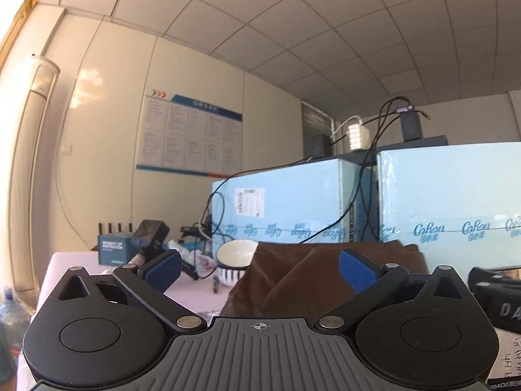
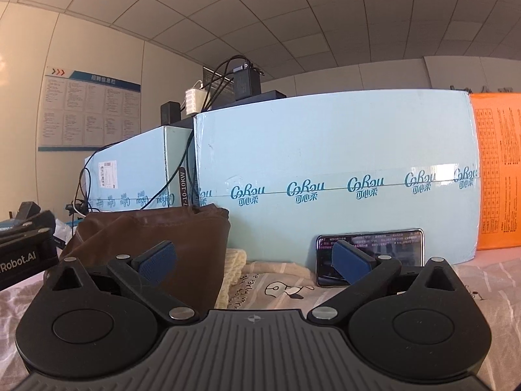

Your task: Fold clothes

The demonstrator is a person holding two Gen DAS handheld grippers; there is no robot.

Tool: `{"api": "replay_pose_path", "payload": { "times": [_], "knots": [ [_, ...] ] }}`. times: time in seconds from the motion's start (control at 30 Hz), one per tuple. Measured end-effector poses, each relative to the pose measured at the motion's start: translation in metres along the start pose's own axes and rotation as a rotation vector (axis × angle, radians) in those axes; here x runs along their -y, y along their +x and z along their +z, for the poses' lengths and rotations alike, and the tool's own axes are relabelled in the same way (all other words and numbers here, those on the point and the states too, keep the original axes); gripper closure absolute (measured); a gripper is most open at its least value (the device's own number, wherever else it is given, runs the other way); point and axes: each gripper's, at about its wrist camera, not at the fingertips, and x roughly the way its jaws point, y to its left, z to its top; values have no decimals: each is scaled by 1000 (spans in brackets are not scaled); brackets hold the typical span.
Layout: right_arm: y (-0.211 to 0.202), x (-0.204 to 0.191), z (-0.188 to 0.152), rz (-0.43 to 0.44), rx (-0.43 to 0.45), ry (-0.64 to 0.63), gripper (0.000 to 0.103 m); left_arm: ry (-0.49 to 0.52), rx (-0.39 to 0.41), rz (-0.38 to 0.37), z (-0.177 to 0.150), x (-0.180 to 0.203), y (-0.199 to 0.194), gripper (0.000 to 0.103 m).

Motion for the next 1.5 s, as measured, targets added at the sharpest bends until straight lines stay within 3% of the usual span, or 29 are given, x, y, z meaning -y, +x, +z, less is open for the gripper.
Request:
{"api": "replay_pose_path", "payload": {
  "times": [0.1,0.27,0.6,1.5],
  "knots": [
    [-6,1,0,-38,70,-2,0,-28,-36,27,-3,-8,2,0],
    [-8,-8,-1,-43,102,-59,0,-11,-80,-25,-8,-5,7,0],
    [-15,-13,-2,-86,212,-124,0,-4,-57,-12,-9,-3,4,0],
    [-18,-12,-3,-84,218,-109,0,-13,-68,-34,-9,-3,8,0]
  ]
}}
